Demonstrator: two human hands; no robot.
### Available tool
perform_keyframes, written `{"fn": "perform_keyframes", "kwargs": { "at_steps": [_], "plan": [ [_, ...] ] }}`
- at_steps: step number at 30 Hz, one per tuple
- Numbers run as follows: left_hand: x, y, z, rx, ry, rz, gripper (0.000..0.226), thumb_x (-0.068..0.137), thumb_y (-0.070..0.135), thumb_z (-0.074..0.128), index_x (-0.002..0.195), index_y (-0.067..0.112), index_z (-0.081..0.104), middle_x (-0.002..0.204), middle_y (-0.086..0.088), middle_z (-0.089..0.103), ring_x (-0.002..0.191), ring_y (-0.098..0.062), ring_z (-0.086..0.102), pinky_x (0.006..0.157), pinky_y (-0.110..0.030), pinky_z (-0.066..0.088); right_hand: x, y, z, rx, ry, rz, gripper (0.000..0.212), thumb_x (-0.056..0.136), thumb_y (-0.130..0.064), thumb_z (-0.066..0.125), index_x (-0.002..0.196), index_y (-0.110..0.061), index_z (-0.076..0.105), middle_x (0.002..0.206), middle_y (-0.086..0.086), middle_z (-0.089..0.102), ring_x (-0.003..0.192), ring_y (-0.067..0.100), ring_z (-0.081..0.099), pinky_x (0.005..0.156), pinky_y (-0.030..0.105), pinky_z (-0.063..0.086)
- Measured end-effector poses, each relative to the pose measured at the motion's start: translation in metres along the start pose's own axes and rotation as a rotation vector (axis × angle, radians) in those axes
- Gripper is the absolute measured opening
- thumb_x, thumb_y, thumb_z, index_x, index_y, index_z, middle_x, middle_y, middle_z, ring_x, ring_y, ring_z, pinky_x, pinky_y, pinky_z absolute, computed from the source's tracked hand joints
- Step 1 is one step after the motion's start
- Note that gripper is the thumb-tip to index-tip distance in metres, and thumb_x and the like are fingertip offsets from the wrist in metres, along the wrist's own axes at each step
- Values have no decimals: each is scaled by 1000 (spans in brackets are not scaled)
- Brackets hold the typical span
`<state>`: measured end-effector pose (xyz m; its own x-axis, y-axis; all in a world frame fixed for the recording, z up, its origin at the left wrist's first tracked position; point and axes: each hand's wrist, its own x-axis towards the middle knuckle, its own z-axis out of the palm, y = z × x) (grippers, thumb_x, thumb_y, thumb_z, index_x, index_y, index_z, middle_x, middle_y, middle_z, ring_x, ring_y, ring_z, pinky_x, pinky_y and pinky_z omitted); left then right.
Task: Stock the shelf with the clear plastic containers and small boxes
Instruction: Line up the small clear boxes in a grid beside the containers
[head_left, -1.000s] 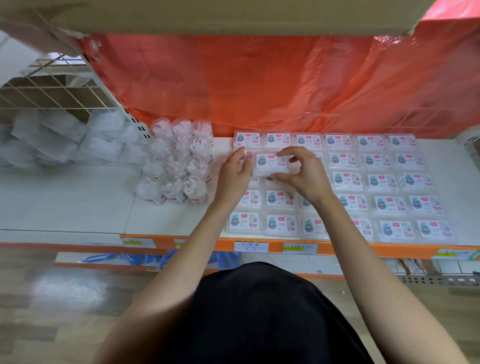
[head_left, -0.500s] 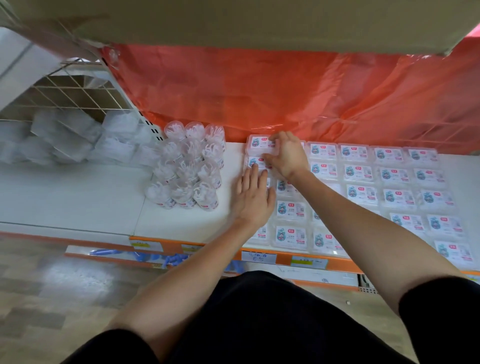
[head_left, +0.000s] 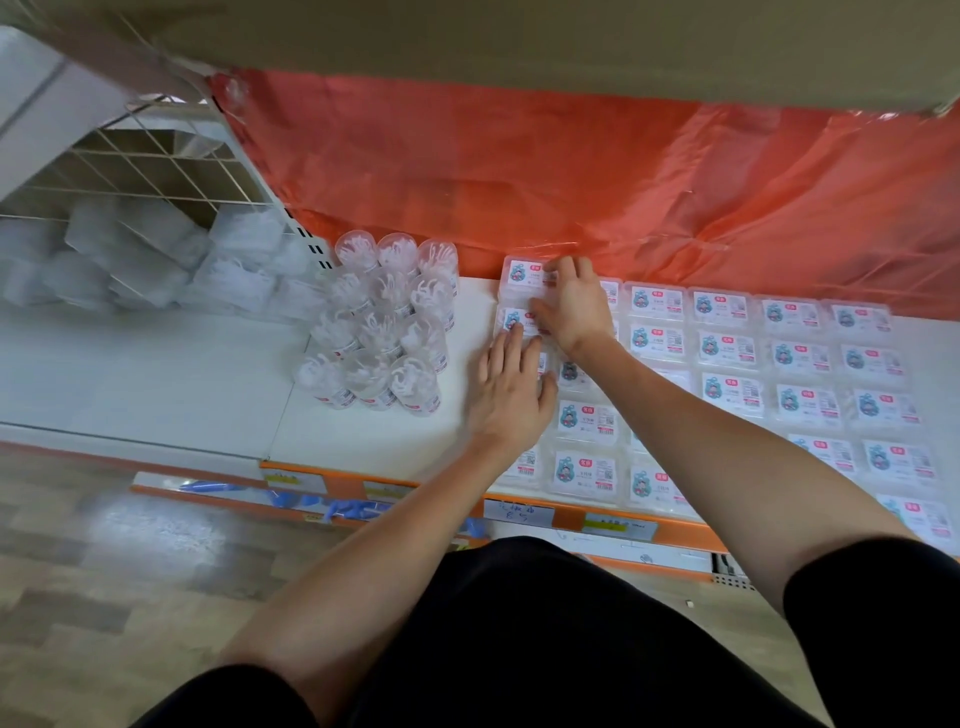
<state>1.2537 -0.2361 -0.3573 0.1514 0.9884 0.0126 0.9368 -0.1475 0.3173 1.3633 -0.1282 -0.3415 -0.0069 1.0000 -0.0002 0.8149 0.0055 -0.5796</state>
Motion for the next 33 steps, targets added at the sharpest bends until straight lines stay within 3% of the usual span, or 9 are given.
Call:
{"fn": "perform_keyframes", "kwargs": {
  "at_steps": [5, 8, 13, 16, 19, 24, 28, 33],
  "plan": [
    [0, -1, -1, -30, -6, 3, 51, 101, 35, 37, 146, 12, 38, 160, -9, 23, 149, -23, 13, 119, -38, 5, -4, -1, -5, -45, -3, -1, 48, 86, -25, 71, 128, -11, 51, 132, 11, 44, 112, 33, 53, 92, 44, 47],
    [1, -2, -1, -63, -10, -3, 51, 102, 34, 37, 148, 14, 34, 161, -8, 18, 150, -22, 9, 120, -36, 2, -15, 1, -16, 2, 31, 3, 45, 87, -26, 69, 127, -15, 53, 134, 7, 44, 111, 30, 54, 90, 42, 48],
    [1, -3, 3, 0, -54, -3, 55, 104, 37, 30, 153, 15, 23, 163, -8, 8, 150, -22, 1, 119, -36, -3, -47, 18, -58, 88, 24, -15, 30, 85, -27, 71, 113, -17, 67, 116, 5, 59, 110, 27, 56, 94, 38, 45],
    [1, -1, 2, 64, -78, -4, 56, 104, 38, 26, 154, 15, 18, 163, -8, 5, 150, -23, 0, 119, -37, -2, -78, 34, -88, 62, -38, 17, 38, 81, -34, 78, 114, -19, 67, 123, 5, 61, 116, 26, 54, 95, 33, 43],
    [1, -2, -1, 59, -102, -5, 56, 105, 41, 23, 154, 16, 18, 164, -8, 5, 150, -23, 1, 119, -38, 0, -105, 51, -99, -3, -122, 134, 63, 69, -45, 86, 123, -23, 61, 130, 3, 55, 121, 25, 48, 101, 36, 39],
    [4, 0, -6, 53, -109, 2, 56, 104, 45, 24, 152, 16, 23, 163, -8, 10, 150, -24, 5, 119, -39, 4, -133, 72, -91, -108, -203, 229, 87, 67, -30, 88, 143, -25, 45, 149, 3, 40, 136, 30, 32, 111, 44, 29],
    [7, 3, -12, -54, -159, -25, 58, 103, 47, 26, 152, 14, 24, 163, -8, 8, 150, -23, 3, 120, -39, 3, -140, 73, -84, -32, -108, 256, 77, 75, -7, 76, 144, -18, 44, 146, 8, 45, 134, 33, 39, 109, 46, 36],
    [3, 12, -27, -238, -92, -76, 54, 104, 44, 31, 149, 13, 31, 161, -7, 15, 149, -21, 8, 120, -37, 6, -142, 58, -81, 69, -23, 182, 73, 76, -6, 75, 142, -13, 46, 137, 10, 53, 130, 30, 43, 106, 38, 37]
  ]
}}
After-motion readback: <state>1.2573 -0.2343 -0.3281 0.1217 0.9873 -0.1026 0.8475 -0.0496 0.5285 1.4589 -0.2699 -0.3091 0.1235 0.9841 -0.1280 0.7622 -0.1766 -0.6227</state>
